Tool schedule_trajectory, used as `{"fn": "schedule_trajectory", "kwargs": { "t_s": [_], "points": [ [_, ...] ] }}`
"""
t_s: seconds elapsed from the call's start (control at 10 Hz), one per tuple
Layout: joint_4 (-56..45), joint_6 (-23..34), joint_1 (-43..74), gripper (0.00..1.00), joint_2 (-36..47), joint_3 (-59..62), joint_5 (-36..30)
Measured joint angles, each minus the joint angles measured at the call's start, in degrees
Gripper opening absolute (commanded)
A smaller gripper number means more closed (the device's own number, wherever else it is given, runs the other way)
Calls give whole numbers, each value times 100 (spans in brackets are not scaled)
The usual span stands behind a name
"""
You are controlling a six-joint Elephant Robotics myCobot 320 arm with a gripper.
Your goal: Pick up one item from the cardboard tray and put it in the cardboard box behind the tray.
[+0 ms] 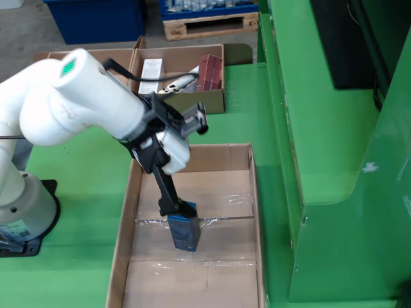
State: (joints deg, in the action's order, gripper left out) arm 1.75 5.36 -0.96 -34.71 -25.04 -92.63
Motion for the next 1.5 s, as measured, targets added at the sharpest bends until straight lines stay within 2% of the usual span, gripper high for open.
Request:
{"fn": "schedule_trajectory", "kwargs": {
  "t_s": [0.3, 0.7, 1.5],
  "points": [
    [-324, 26, 0, 100, -668, -783, -62],
    [-500, 26, 0, 100, -1380, -317, -53],
    [-508, 26, 0, 100, -1389, -246, -53]
  ]
}}
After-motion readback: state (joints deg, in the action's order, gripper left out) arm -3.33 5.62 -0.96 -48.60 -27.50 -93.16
